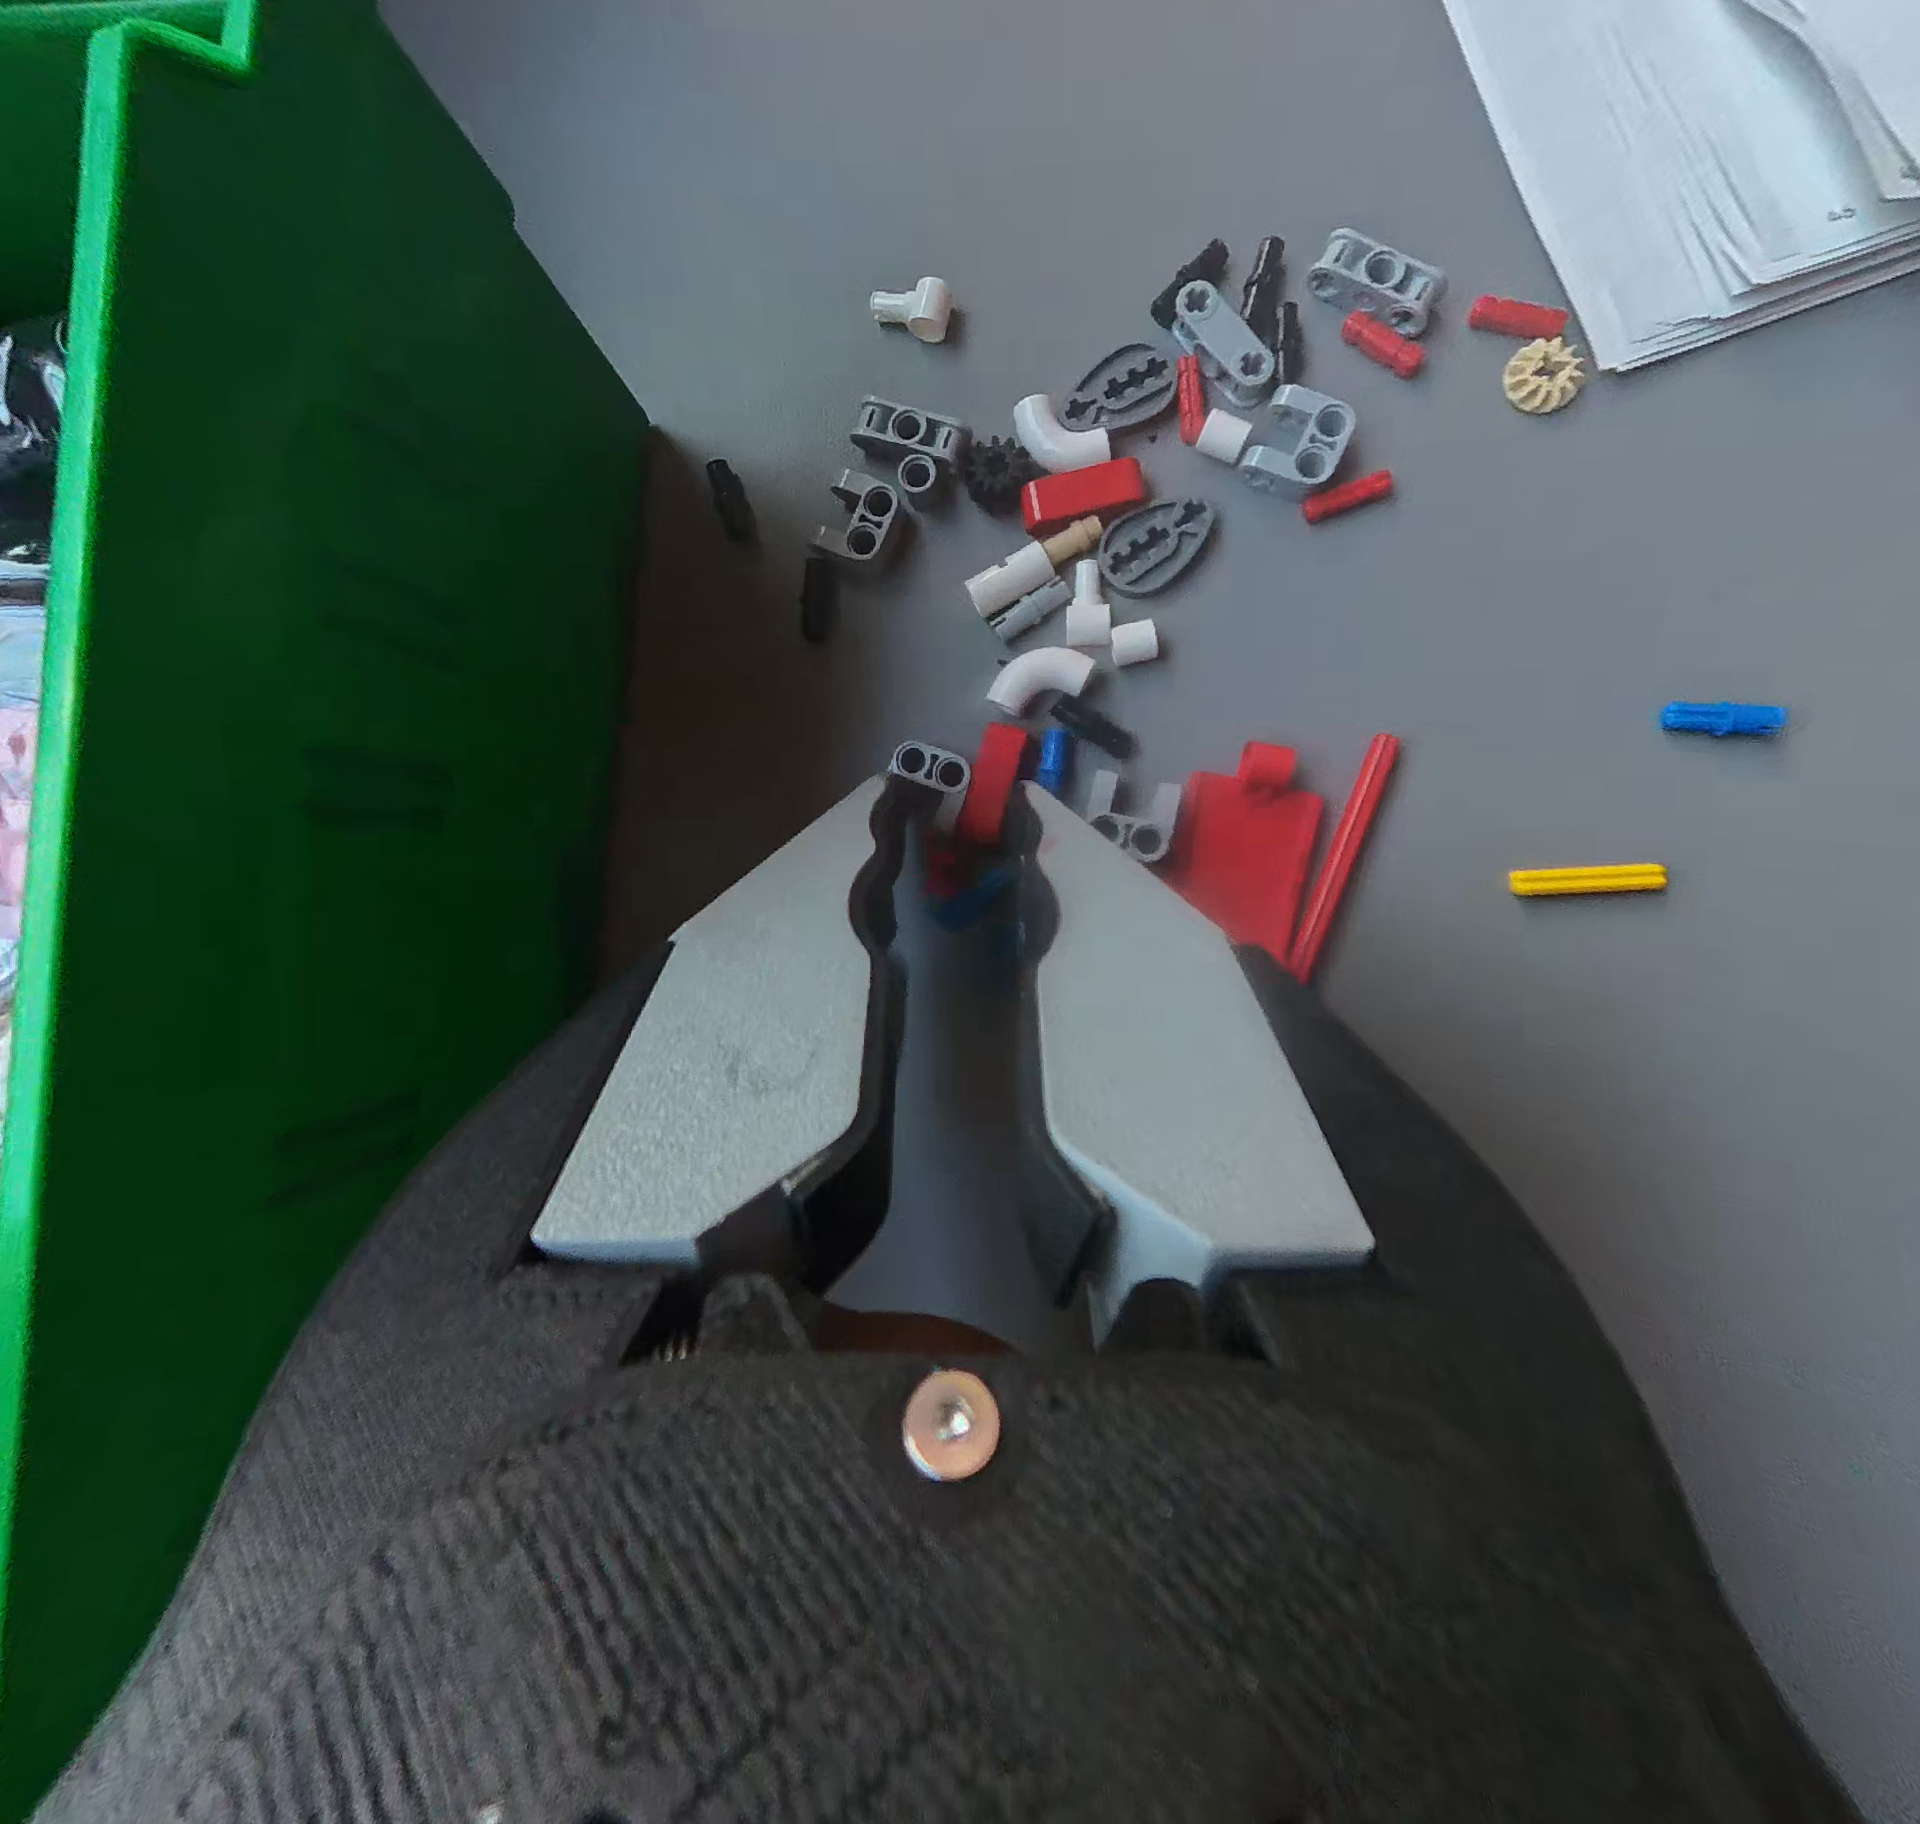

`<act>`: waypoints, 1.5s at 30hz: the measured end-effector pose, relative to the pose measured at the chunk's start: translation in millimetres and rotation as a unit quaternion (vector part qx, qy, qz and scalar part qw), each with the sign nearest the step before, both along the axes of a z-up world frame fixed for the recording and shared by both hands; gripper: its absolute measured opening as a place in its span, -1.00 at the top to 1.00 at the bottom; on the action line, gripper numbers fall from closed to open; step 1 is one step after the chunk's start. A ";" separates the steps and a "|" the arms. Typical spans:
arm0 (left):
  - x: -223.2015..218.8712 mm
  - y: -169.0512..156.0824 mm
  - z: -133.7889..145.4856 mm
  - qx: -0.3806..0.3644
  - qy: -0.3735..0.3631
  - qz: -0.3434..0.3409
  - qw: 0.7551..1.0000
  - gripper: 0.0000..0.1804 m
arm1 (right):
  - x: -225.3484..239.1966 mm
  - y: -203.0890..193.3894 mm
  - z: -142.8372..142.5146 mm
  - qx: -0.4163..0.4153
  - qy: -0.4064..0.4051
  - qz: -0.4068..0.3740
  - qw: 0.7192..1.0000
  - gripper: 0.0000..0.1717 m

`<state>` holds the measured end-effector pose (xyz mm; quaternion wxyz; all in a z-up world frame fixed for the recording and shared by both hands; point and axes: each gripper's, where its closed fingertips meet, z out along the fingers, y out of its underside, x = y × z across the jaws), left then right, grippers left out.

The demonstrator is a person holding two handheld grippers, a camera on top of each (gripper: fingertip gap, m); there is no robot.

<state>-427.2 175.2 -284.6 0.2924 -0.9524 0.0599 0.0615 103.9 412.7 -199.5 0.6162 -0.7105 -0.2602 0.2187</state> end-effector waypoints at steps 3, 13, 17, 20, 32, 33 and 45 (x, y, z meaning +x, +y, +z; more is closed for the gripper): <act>1.8 -1.9 -0.4 -0.014 0.005 -0.011 1.000 0.79 | -1.4 -0.8 1.3 0.003 0.000 0.003 1.000 0.97; 4.9 0.5 1.7 -0.020 0.025 -0.031 0.999 0.85 | -3.5 -2.2 3.5 0.004 0.005 0.010 1.000 0.98; 7.4 4.9 -0.3 -0.029 0.022 -0.038 0.999 0.83 | -4.6 -2.6 3.7 0.004 0.006 0.013 1.000 0.98; 5.3 4.5 0.3 -0.046 0.010 -0.020 0.999 0.86 | -4.8 -2.5 3.9 0.005 0.005 0.013 1.000 0.98; 21.9 62.6 5.5 -0.040 -0.041 -0.011 0.998 0.63 | -4.1 -1.6 3.7 0.003 0.007 0.012 1.000 0.99; 21.9 63.4 2.9 -0.047 -0.052 -0.002 0.998 0.62 | -3.3 -1.2 3.9 0.002 0.009 0.012 1.000 0.99; 20.3 55.3 -3.4 -0.079 -0.043 0.029 0.996 0.64 | -6.3 -0.3 4.5 0.002 0.010 0.018 1.000 0.99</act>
